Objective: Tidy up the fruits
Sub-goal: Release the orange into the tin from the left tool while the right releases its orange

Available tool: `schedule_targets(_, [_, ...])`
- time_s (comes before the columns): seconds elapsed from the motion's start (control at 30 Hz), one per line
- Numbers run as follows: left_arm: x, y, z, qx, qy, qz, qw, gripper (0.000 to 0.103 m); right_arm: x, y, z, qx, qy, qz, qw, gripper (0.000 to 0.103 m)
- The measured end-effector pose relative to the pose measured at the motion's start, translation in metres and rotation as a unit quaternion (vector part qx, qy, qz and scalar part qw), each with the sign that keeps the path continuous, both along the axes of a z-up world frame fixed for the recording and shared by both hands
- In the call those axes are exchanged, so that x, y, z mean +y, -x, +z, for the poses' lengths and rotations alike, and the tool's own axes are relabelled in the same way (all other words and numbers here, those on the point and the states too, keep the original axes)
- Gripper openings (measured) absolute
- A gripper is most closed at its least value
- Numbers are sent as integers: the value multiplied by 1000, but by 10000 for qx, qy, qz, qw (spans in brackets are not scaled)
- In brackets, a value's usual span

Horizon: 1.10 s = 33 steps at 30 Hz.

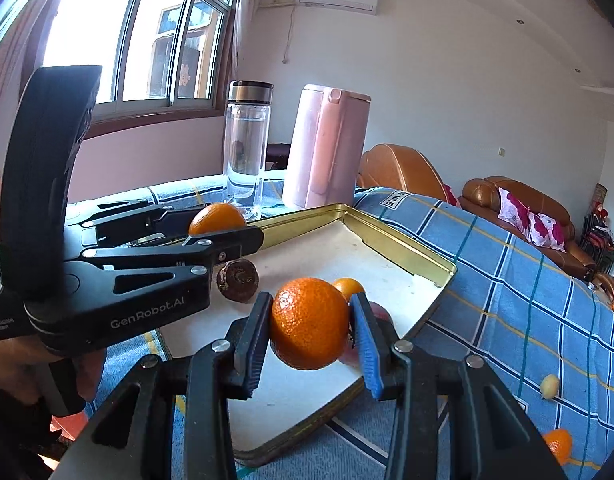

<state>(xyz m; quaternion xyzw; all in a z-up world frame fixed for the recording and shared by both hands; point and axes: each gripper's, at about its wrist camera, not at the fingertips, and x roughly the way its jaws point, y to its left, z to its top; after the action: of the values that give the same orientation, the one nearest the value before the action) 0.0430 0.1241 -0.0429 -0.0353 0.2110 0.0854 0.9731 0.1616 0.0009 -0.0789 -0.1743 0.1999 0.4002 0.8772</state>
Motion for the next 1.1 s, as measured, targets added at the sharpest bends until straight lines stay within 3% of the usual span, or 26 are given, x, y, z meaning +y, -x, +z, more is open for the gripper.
schedule_targets(1.1, [8, -15, -22, 641, -73, 34, 9979, 38, 34, -24, -23, 692, 566, 178, 9958, 42])
